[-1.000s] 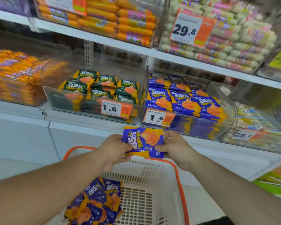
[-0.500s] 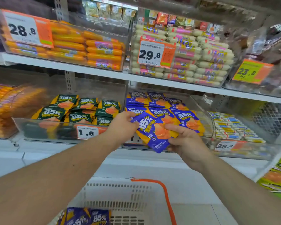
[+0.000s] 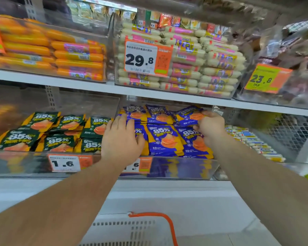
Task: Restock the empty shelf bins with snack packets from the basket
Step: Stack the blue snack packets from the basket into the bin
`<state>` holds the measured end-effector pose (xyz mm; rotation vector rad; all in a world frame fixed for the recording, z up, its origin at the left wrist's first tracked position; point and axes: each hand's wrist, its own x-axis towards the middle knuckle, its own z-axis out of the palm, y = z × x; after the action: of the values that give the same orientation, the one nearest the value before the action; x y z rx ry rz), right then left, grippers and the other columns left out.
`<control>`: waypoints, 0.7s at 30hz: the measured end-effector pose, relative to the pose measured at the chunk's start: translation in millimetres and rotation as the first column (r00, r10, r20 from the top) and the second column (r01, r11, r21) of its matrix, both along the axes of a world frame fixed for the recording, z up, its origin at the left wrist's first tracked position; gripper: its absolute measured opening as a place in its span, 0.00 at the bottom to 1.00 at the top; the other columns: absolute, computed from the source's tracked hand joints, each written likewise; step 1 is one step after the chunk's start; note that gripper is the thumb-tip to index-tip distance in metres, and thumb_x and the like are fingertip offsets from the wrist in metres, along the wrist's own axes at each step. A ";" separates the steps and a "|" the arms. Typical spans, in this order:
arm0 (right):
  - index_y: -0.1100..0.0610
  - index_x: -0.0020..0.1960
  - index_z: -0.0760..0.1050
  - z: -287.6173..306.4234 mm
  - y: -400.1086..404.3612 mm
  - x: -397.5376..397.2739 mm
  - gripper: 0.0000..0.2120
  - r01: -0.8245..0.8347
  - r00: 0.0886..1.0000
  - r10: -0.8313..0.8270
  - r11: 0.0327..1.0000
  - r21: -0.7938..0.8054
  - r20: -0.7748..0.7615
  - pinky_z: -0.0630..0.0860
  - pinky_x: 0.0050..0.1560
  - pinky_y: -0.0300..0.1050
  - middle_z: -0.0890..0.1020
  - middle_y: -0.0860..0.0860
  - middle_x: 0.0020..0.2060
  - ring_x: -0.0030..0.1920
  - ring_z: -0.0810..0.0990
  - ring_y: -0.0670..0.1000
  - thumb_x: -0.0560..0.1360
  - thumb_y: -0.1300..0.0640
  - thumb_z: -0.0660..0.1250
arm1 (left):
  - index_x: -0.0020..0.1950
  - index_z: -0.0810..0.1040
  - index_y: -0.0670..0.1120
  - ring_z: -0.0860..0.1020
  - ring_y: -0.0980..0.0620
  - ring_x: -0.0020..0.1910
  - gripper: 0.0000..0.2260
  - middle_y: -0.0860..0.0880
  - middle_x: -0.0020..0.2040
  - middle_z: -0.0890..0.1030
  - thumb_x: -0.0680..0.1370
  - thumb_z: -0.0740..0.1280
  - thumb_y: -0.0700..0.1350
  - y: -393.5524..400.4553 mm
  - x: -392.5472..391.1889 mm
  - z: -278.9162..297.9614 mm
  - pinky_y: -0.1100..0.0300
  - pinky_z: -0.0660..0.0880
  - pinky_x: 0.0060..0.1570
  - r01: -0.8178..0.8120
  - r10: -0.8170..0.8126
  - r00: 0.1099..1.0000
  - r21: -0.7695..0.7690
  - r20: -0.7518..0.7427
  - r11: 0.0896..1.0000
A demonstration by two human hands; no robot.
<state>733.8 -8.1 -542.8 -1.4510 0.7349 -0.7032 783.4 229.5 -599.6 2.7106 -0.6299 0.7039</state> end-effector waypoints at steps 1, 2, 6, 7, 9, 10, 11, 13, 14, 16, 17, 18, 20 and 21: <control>0.61 0.66 0.71 -0.7 -2.7 10.7 0.20 0.008 1.000 -0.008 1.000 0.018 0.021 0.78 0.35 0.39 0.77 0.57 0.48 0.39 0.78 0.54 0.76 0.74 0.60 | 0.65 0.76 0.40 0.71 0.38 0.69 0.27 0.37 0.68 0.73 0.74 0.58 0.56 -0.3 -0.5 -1.2 0.43 0.64 0.69 -0.008 0.008 1.000 -0.014 -0.002 1.000; 0.62 0.64 0.71 -3.0 -5.5 18.6 0.17 0.009 1.000 -0.009 1.000 -0.004 -0.013 0.78 0.42 0.42 0.77 0.56 0.46 0.46 0.79 0.56 0.77 0.72 0.61 | 0.64 0.76 0.40 0.71 0.38 0.69 0.26 0.36 0.68 0.74 0.74 0.58 0.56 -0.6 -1.1 -2.1 0.43 0.65 0.69 -0.015 0.015 1.000 -0.028 -0.002 0.999; 0.58 0.37 0.73 -10.1 -14.6 42.0 0.10 -0.076 0.959 0.016 0.976 -0.203 -0.283 0.75 0.46 0.47 0.80 0.55 0.40 0.44 0.77 0.54 0.77 0.60 0.67 | 0.65 0.75 0.41 0.69 0.39 0.70 0.27 0.37 0.70 0.72 0.73 0.58 0.56 -1.5 -1.3 -5.7 0.44 0.65 0.69 -0.021 0.021 1.000 -0.070 -0.002 0.997; 0.59 0.35 0.72 -12.2 -16.3 45.9 0.10 -0.108 0.946 0.001 0.944 -0.313 -0.325 0.75 0.43 0.49 0.81 0.57 0.40 0.41 0.77 0.55 0.74 0.62 0.70 | 0.65 0.75 0.40 0.69 0.39 0.70 0.27 0.37 0.70 0.72 0.73 0.58 0.55 -1.5 -0.3 -6.6 0.44 0.65 0.68 -0.022 0.023 1.000 -0.079 0.003 0.997; 0.62 0.36 0.73 -9.9 -13.8 45.5 0.12 -0.189 0.862 -0.082 0.865 -0.466 -0.501 0.78 0.47 0.51 0.79 0.59 0.40 0.42 0.78 0.57 0.70 0.60 0.75 | 0.66 0.75 0.41 0.68 0.39 0.71 0.27 0.38 0.71 0.71 0.73 0.57 0.55 -2.0 1.7 -8.6 0.44 0.65 0.69 -0.026 0.026 1.000 -0.087 0.000 0.996; 0.63 0.39 0.74 -7.4 -9.9 44.4 0.13 -0.255 0.826 -0.072 0.837 -0.484 -0.559 0.79 0.52 0.53 0.79 0.59 0.43 0.45 0.78 0.58 0.69 0.57 0.77 | 0.67 0.74 0.41 0.67 0.40 0.72 0.27 0.38 0.72 0.70 0.74 0.56 0.56 -2.4 2.0 -9.2 0.45 0.64 0.70 -0.026 0.026 1.000 -0.084 -0.003 0.996; 0.63 0.43 0.75 -4.7 -7.1 44.5 0.16 -0.305 0.797 -0.067 0.813 -0.495 -0.601 0.78 0.56 0.53 0.79 0.59 0.45 0.49 0.78 0.59 0.68 0.53 0.78 | 0.67 0.73 0.41 0.67 0.40 0.72 0.28 0.39 0.72 0.70 0.74 0.56 0.56 -2.7 2.4 -9.5 0.45 0.63 0.70 -0.024 0.024 1.000 -0.081 -0.001 0.996; 0.60 0.48 0.74 -5.3 -7.0 46.9 0.24 -0.380 0.747 -0.075 0.768 -0.516 -0.661 0.76 0.58 0.53 0.78 0.60 0.53 0.56 0.77 0.60 0.63 0.47 0.80 | 0.68 0.73 0.42 0.67 0.40 0.72 0.28 0.39 0.72 0.70 0.74 0.56 0.56 -2.4 2.5 -9.8 0.45 0.63 0.70 -0.023 0.024 1.000 -0.082 0.009 0.996; 0.60 0.49 0.74 -5.5 -6.6 47.9 0.28 -0.412 0.706 -0.103 0.745 -0.525 -0.700 0.77 0.57 0.53 0.77 0.60 0.55 0.57 0.76 0.61 0.60 0.44 0.81 | 0.67 0.73 0.42 0.67 0.40 0.72 0.27 0.39 0.72 0.70 0.74 0.56 0.56 -2.3 2.4 -9.7 0.45 0.64 0.70 -0.022 0.023 1.000 -0.084 0.012 0.996; 0.59 0.53 0.77 -11.8 -10.2 53.8 0.35 -0.457 0.648 -0.163 0.698 -0.551 -0.744 0.78 0.56 0.53 0.77 0.59 0.57 0.56 0.77 0.61 0.56 0.37 0.80 | 0.66 0.74 0.42 0.68 0.40 0.71 0.26 0.39 0.71 0.71 0.74 0.56 0.56 -1.9 2.2 -9.5 0.45 0.64 0.69 -0.020 0.022 1.000 -0.085 0.013 0.996; 0.58 0.54 0.77 -13.4 -11.3 55.5 0.37 -0.474 0.636 -0.186 0.672 -0.569 -0.749 0.78 0.55 0.53 0.77 0.59 0.57 0.56 0.77 0.62 0.56 0.35 0.79 | 0.66 0.74 0.42 0.68 0.41 0.71 0.26 0.39 0.71 0.71 0.74 0.56 0.56 -1.8 2.4 -10.1 0.45 0.64 0.69 -0.019 0.020 1.000 -0.085 0.013 0.996; 0.58 0.54 0.76 -13.0 -9.7 54.9 0.37 -0.479 0.628 -0.209 0.655 -0.584 -0.749 0.78 0.55 0.52 0.77 0.59 0.57 0.57 0.77 0.62 0.57 0.33 0.77 | 0.66 0.73 0.42 0.67 0.41 0.72 0.26 0.40 0.71 0.71 0.74 0.56 0.56 -1.8 2.4 -9.8 0.45 0.64 0.70 -0.017 0.018 1.000 -0.084 0.011 0.996; 0.57 0.50 0.73 -11.4 -9.3 54.4 0.33 -0.460 0.633 -0.249 0.641 -0.614 -0.734 0.75 0.52 0.51 0.77 0.59 0.58 0.59 0.76 0.61 0.61 0.31 0.74 | 0.68 0.72 0.43 0.66 0.42 0.73 0.26 0.41 0.72 0.70 0.75 0.55 0.56 -1.6 2.7 -9.8 0.46 0.62 0.71 -0.016 0.016 1.000 -0.076 0.001 0.997; 0.56 0.48 0.72 -11.1 -8.9 54.5 0.32 -0.452 0.636 -0.254 0.644 -0.618 -0.729 0.74 0.50 0.50 0.77 0.59 0.58 0.59 0.76 0.61 0.62 0.30 0.73 | 0.68 0.71 0.43 0.65 0.42 0.73 0.26 0.41 0.73 0.69 0.76 0.55 0.57 -1.6 3.0 -10.2 0.47 0.61 0.71 -0.016 0.016 1.000 -0.070 -0.004 0.997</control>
<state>788.4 -17.0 -553.9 -2.6868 1.0405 -0.2149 786.5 227.9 -609.8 2.6547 -0.5724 0.7109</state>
